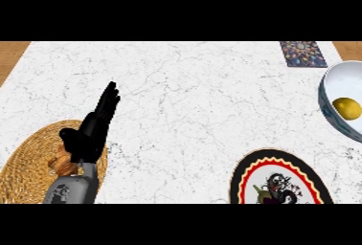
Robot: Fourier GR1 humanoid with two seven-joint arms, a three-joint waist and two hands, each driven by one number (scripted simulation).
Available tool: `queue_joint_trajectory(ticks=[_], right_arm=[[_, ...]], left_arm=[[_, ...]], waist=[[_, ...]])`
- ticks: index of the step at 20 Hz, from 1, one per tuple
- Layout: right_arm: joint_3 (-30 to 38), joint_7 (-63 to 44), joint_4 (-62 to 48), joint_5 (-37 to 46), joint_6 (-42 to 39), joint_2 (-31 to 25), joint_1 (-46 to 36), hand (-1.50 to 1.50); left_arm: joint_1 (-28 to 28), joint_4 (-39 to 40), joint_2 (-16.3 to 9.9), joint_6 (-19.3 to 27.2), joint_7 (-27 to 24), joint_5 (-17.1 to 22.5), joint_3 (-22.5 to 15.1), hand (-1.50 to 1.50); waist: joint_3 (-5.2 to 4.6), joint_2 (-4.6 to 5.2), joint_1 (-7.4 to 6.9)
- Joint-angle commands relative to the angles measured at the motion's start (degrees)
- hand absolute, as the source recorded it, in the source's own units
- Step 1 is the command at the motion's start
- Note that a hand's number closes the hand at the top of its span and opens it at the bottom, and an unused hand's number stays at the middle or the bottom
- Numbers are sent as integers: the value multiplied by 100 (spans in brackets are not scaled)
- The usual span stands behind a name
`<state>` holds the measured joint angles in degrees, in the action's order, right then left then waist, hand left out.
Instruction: Pick the lemon from the plate and place it in the bowl
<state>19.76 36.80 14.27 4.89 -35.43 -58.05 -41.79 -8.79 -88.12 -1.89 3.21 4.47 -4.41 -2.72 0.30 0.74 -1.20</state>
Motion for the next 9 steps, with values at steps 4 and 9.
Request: queue_joint_trajectory(ticks=[4,9], right_arm=[[24,912,113,-191,-1429,-125,517,-150],[-10,878,303,-308,-1525,-145,715,-150]], left_arm=[[75,-169,-104,-109,-15,86,57,0],[9,-75,-26,-87,-39,46,-12,0]], waist=[[23,5,-18],[21,6,9]])
